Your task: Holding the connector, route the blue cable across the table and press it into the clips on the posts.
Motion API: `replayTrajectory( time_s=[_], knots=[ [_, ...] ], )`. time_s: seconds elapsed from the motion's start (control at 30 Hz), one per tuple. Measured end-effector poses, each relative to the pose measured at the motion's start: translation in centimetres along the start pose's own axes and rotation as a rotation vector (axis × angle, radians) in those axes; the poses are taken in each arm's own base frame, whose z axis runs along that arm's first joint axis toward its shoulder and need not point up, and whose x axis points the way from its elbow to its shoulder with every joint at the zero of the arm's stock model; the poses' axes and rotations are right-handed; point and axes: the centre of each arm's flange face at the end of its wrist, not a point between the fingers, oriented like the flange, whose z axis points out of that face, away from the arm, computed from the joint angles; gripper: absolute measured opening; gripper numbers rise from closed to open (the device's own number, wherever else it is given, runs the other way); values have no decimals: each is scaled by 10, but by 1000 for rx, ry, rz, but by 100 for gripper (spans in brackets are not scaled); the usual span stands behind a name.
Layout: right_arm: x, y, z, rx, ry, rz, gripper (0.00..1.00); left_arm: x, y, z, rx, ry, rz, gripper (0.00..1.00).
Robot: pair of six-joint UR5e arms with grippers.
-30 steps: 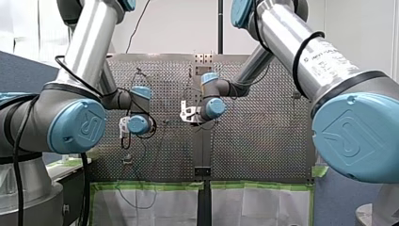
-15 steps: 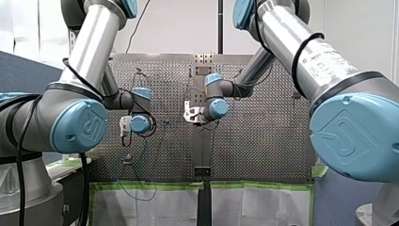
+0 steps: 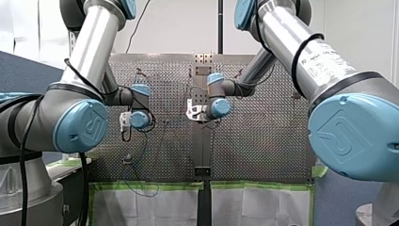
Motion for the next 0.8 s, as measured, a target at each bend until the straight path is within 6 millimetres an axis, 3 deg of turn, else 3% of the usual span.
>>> replayTrajectory(
  time_s=[0.33,0.37,0.4,0.43,0.47,0.5,0.53,0.57,0.6,0.63,0.8],
  knots=[
    [14,14,7,-16,28,-1,0,13,0,25,-7,37,36,0],
    [15,15,8,-17,29,-1,0,15,1,27,-13,41,36,10],
    [15,16,8,-18,30,-1,0,16,2,29,-17,44,35,10],
    [16,17,9,-19,31,-1,0,16,2,31,-21,46,34,19],
    [16,17,9,-20,32,-1,0,15,3,33,-26,47,31,38],
    [16,18,9,-20,33,-1,0,15,4,34,-29,48,29,38],
    [16,18,9,-20,33,-1,0,15,5,35,-33,49,27,60],
    [17,18,9,-20,33,-2,0,15,6,36,-39,52,25,75],
    [17,17,9,-19,33,-2,0,15,7,36,-44,56,24,75],
    [17,17,9,-17,33,-2,0,15,7,36,-48,59,24,97],
    [16,16,9,-11,33,-2,0,18,10,32,-63,94,30,100]
  ],
)
